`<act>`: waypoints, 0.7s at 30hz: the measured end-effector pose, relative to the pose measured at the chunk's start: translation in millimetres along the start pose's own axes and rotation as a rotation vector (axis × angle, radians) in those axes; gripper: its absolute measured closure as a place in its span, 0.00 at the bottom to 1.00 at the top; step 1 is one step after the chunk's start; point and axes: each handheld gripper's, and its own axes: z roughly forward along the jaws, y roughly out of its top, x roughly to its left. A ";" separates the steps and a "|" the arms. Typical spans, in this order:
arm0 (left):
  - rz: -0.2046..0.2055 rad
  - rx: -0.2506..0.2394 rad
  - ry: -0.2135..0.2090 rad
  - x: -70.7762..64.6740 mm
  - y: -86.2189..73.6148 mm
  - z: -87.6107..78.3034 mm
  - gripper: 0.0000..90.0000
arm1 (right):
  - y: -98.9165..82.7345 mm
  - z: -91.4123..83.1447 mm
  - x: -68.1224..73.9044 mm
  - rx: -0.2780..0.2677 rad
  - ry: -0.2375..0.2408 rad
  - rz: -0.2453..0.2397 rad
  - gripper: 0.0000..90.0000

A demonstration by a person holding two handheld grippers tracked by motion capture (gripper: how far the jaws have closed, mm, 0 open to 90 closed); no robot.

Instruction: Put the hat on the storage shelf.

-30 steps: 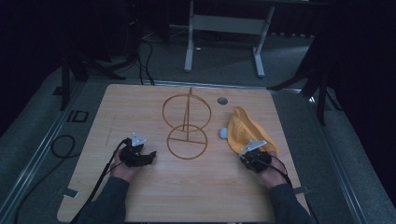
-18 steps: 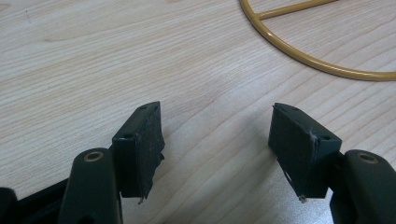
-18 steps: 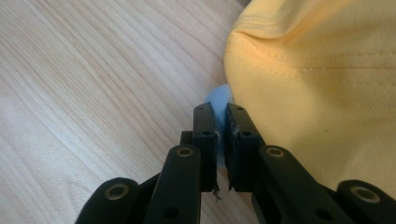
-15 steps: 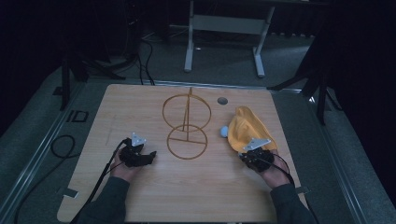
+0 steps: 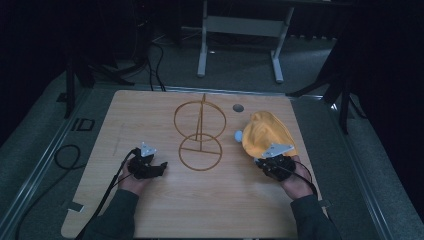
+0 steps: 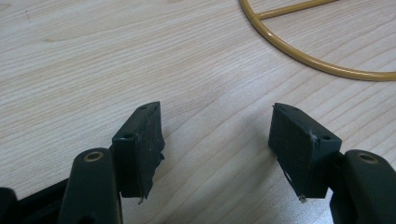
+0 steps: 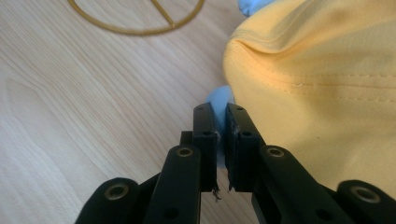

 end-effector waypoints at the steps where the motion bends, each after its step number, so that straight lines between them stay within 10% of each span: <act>1: 0.000 0.000 0.000 0.0 0.0 0.0 0.39 | 1.2 -2.0 0.0 -0.006 -0.001 -0.004 0.93; 21: 0.000 0.000 0.002 -0.1 -0.1 -0.1 0.39 | 15.2 -65.3 -16.4 -0.235 0.087 0.082 0.93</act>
